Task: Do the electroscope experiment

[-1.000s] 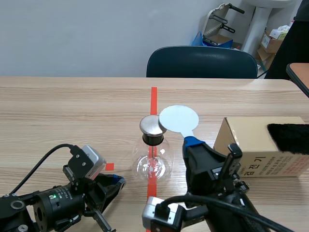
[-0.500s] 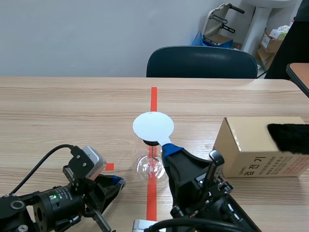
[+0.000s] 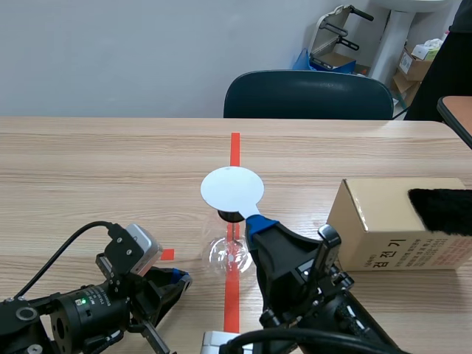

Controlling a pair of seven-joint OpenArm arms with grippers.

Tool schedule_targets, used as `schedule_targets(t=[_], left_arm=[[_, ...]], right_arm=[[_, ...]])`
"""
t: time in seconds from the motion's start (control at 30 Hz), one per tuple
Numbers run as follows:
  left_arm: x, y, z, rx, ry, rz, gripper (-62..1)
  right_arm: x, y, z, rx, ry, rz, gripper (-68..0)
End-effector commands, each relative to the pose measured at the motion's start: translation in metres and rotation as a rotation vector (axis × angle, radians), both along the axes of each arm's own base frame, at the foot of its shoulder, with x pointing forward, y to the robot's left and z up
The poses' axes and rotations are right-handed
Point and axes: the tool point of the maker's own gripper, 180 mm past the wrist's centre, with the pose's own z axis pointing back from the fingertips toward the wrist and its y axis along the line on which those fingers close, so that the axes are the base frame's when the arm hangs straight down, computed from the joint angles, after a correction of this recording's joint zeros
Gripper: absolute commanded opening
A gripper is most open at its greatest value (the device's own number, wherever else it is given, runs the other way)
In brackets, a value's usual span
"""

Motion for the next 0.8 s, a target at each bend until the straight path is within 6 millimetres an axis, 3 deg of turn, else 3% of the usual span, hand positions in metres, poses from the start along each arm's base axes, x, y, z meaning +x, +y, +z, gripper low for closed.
schedule_targets(t=[0.0,0.53,0.77], left_arm=[[0.001,-0.005,0.006,-0.025,-0.017,0.001,-58.2],[0.001,-0.004,0.006,-0.024,-0.016,0.001,-58.2],[0.001,-0.005,0.006,-0.025,-0.016,0.001,-58.2]], right_arm=[[0.003,-0.002,0.007,-0.004,-0.034,0.007,-66.5],[0.004,-0.002,0.006,-0.007,-0.027,0.005,-66.5],[0.012,-0.014,0.007,-0.003,-0.027,-0.075,-66.5]])
